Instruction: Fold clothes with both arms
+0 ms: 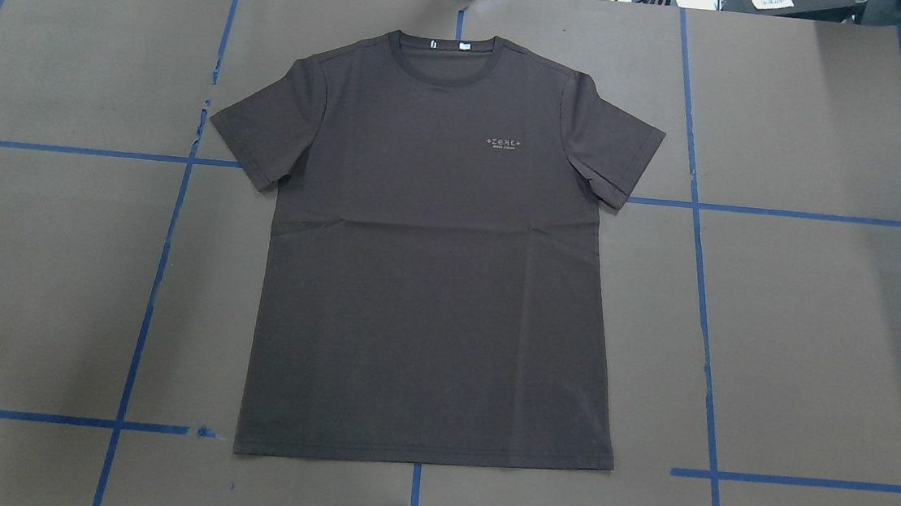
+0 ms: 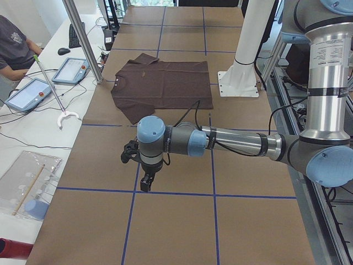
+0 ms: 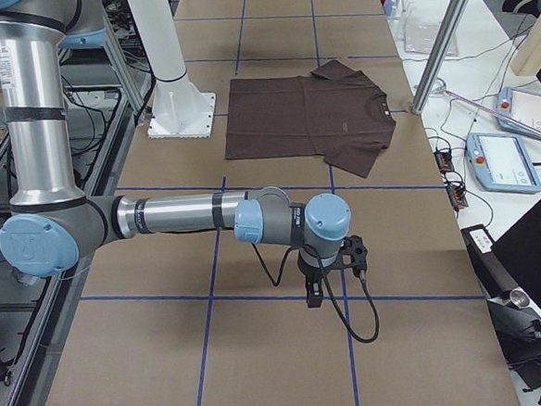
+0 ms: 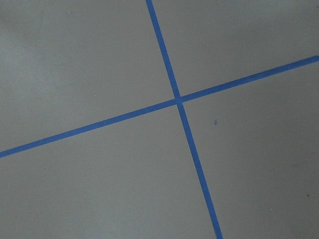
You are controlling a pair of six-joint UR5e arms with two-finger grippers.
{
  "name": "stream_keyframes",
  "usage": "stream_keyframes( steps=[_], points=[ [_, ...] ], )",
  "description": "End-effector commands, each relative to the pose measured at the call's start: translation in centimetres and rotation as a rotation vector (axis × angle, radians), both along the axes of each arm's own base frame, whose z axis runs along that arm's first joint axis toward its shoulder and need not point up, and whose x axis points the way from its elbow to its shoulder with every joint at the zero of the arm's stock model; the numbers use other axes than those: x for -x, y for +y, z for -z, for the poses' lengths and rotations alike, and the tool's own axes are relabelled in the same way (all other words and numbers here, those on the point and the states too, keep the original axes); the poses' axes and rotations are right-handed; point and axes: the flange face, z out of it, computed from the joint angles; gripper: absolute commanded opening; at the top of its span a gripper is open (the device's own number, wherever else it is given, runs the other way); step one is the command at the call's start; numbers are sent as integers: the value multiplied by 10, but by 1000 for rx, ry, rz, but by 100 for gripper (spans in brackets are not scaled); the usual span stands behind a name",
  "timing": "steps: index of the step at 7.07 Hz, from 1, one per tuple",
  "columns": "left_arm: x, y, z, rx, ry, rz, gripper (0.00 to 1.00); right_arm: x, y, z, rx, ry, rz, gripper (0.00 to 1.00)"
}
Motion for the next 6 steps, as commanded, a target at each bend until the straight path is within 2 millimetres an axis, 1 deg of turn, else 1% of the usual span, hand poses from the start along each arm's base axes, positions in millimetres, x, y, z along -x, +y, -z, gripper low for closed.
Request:
stream_keyframes(
  steps=[1,2,3,4,5,6],
  points=[
    [0,1,2,-3,5,0,100,4,-2,8,-16,-4,7,100],
    [0,1,26,-50,3,0,100,4,-1,6,-6,-7,1,100],
    [-1,-4,51,-103,-2,0,100,5,-3,11,-10,-28,-3,100],
    [-1,-11,56,-123,-36,3,100,7,-22,30,-53,-55,-1,100],
    [-2,-20,78,-155,-14,9,100,33,-42,47,-121,-49,49,100],
    [-10,-21,83,-106,85,42,100,73,-77,59,-214,-40,115,100]
  ],
)
